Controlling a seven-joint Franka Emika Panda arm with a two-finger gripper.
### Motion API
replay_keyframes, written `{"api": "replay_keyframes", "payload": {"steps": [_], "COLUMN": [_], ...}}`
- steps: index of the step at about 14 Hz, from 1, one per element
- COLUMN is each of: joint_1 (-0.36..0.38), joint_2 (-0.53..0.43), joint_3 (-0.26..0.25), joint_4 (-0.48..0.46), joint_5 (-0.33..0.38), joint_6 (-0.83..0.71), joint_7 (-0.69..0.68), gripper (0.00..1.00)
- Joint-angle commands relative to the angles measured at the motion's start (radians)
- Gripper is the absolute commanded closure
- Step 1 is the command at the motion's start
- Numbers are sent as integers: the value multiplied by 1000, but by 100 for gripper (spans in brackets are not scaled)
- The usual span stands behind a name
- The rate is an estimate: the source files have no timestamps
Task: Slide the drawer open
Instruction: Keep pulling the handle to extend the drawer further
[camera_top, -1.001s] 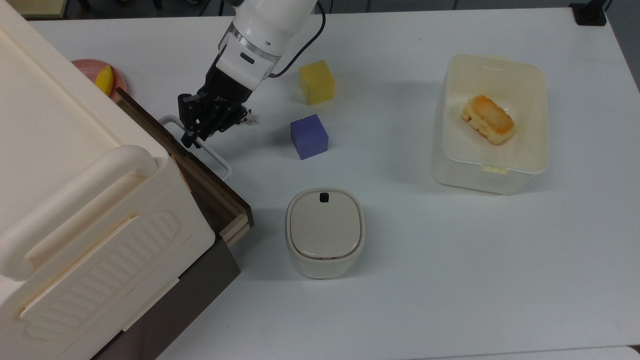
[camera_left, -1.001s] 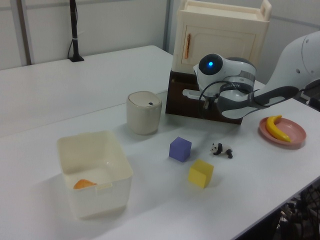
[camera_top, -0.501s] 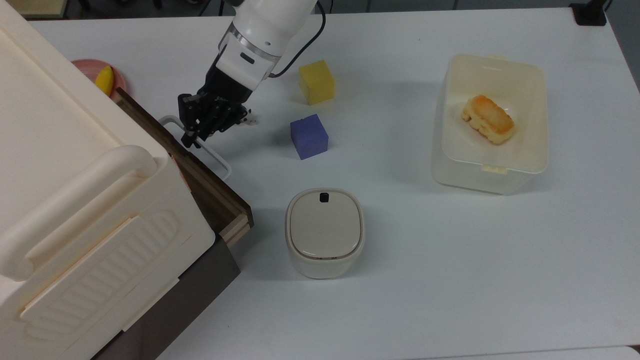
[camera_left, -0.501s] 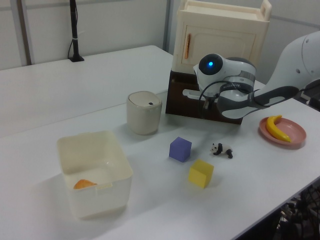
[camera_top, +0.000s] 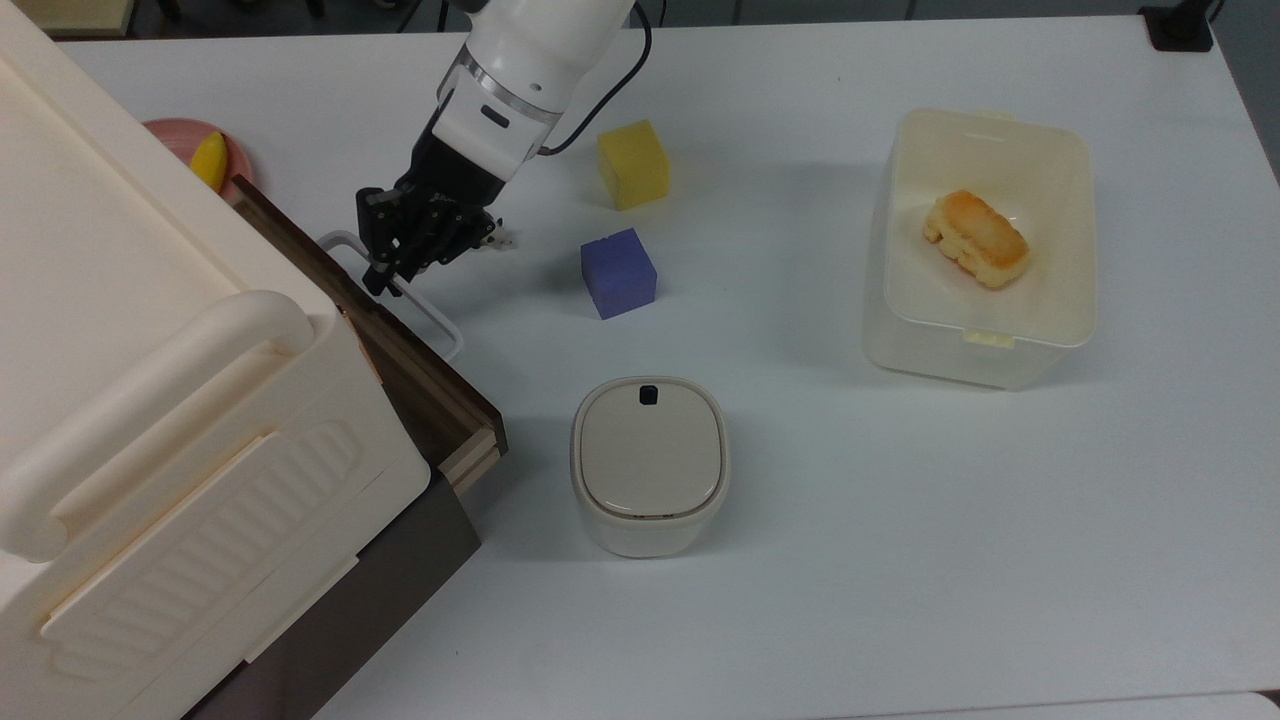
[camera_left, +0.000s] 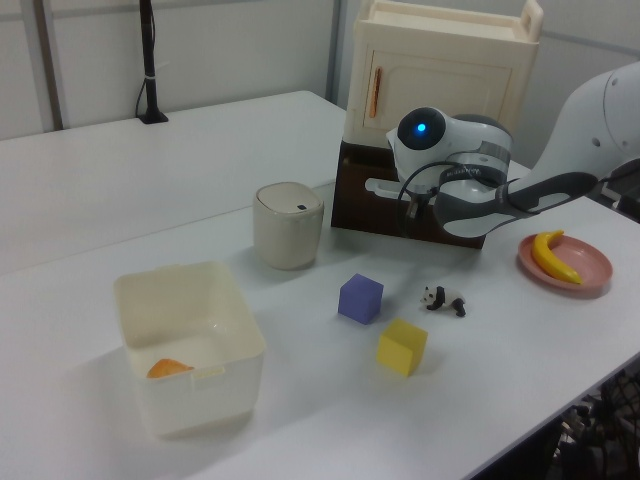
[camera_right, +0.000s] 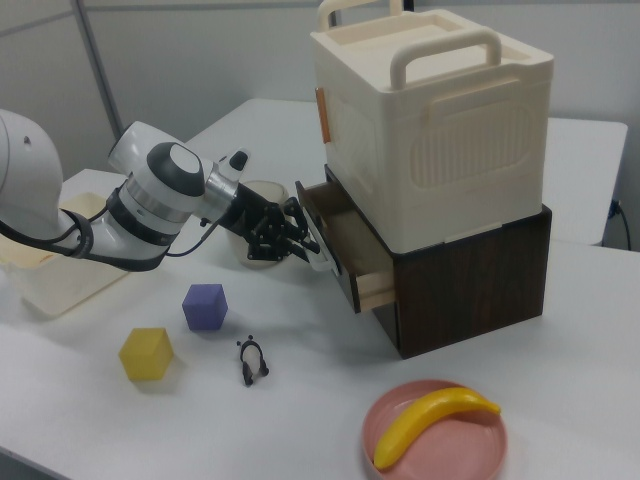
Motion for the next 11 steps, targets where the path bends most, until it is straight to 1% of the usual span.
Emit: {"api": "replay_keyframes", "payload": {"steps": [1, 11], "joint_1": [14, 32], "joint_2": [-30, -59], "joint_3": [-1, 5], "joint_4": [-12, -36], "joint_5": [-12, -9], "joint_6": [8, -7], "joint_7": [28, 49], "gripper": [85, 86]}}
